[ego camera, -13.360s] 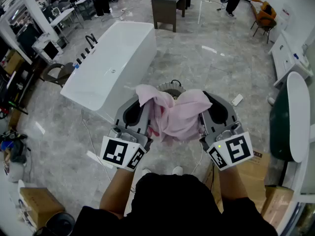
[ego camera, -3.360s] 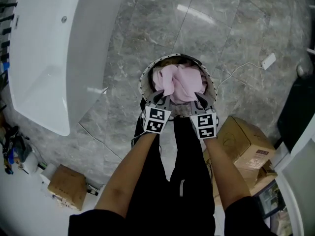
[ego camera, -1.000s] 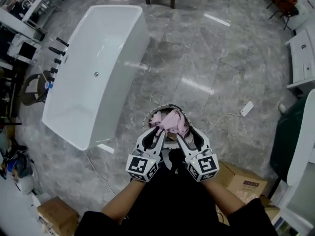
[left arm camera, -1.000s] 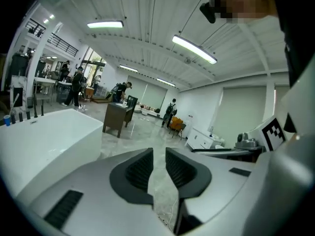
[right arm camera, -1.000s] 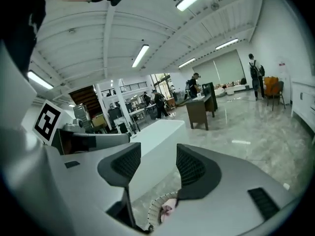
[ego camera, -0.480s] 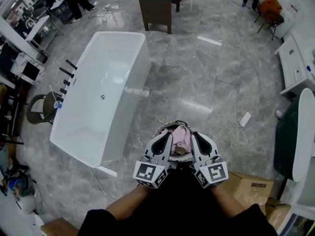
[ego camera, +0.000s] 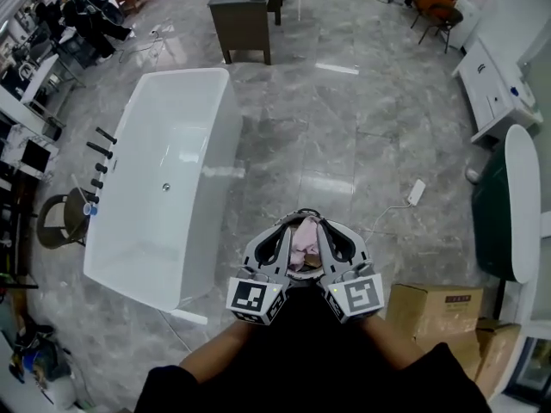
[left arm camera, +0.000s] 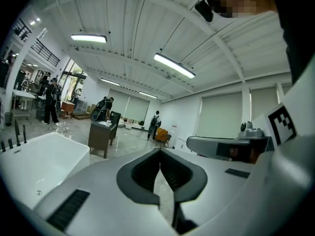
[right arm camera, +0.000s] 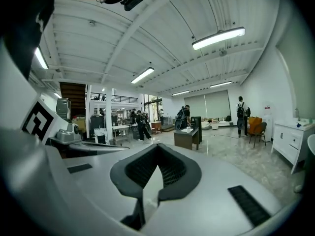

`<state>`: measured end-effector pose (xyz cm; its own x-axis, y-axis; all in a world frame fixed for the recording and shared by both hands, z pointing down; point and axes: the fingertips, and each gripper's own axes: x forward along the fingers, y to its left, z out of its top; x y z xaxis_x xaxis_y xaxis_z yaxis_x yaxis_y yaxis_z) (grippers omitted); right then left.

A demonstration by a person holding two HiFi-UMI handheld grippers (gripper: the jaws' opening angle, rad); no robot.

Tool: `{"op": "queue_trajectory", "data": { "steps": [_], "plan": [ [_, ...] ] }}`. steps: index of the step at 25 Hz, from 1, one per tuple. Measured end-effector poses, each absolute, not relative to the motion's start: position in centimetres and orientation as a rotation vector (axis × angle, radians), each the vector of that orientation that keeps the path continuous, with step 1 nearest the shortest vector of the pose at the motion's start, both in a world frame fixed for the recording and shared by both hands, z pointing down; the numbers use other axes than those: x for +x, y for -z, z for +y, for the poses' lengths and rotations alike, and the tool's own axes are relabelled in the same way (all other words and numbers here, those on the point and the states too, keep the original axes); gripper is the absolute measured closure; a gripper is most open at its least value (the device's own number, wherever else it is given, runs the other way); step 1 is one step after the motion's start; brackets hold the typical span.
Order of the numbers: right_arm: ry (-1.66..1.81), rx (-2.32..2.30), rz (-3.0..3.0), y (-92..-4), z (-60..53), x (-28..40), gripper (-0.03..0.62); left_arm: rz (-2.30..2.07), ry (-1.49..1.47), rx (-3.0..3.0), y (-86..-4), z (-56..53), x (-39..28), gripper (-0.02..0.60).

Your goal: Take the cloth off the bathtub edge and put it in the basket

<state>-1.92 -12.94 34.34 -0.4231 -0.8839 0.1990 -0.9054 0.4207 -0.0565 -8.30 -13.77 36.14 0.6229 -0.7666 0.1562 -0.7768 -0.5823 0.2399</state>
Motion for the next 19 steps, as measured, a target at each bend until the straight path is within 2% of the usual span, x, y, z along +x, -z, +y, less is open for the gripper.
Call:
{"op": "queue_trajectory", "data": {
  "steps": [19],
  "plan": [
    [-0.186, 1.601, -2.47, -35.7, -12.2, -6.9, 0.563, -1.197, -0.029, 2.601, -37.0, -13.1, -12.3, 0.566]
  ]
}}
